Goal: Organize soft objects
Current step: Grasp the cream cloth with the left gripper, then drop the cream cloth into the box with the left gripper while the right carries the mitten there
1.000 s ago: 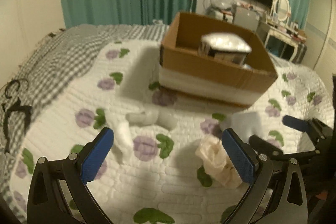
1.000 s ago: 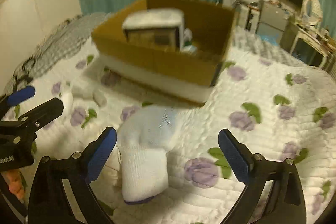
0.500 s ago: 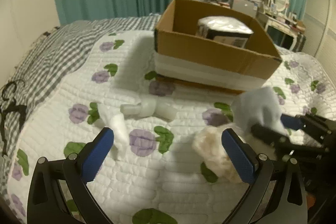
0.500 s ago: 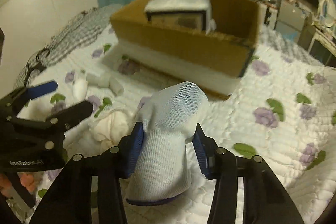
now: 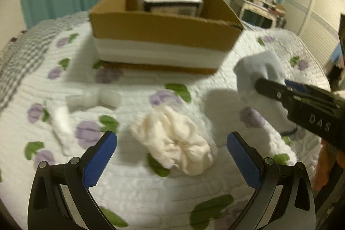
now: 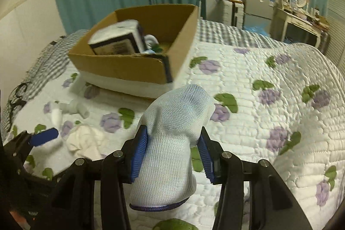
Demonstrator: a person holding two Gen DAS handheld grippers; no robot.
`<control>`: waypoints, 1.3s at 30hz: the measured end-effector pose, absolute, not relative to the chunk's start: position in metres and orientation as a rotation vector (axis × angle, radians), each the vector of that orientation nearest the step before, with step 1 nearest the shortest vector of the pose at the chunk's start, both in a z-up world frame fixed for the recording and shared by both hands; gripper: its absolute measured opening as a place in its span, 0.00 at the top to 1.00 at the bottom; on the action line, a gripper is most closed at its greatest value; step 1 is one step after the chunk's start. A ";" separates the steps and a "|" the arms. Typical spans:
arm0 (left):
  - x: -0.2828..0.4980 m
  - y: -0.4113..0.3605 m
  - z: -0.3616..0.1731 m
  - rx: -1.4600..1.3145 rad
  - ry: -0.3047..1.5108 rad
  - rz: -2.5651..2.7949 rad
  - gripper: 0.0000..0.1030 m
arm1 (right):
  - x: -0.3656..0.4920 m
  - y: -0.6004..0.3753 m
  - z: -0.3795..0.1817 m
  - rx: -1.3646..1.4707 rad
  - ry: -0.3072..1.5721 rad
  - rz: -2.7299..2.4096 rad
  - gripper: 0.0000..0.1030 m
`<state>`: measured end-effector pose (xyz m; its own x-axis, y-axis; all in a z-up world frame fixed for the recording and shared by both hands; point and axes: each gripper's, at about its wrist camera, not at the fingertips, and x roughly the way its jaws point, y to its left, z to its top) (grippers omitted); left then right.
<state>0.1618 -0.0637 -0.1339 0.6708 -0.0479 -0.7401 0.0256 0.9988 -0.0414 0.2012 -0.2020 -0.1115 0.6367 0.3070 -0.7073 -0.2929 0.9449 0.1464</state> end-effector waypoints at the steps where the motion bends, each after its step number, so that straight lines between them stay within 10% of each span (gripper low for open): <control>1: 0.163 -0.066 -0.137 -0.028 0.843 -0.056 0.01 | 0.202 -0.202 -0.112 0.020 0.815 0.344 0.55; 16: 0.175 -0.069 -0.161 -0.046 0.928 -0.141 0.76 | 0.179 -0.204 -0.103 0.005 0.790 0.339 0.55; 39: 0.152 -0.053 -0.008 0.082 0.548 -0.178 0.74 | 0.175 -0.188 0.021 -0.009 0.557 0.367 0.55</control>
<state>0.1516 -0.0525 -0.0081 0.8385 -0.1466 -0.5248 0.1905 0.9812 0.0303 0.1747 -0.1880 0.0211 0.7854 0.3383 -0.5184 -0.3431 0.9349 0.0904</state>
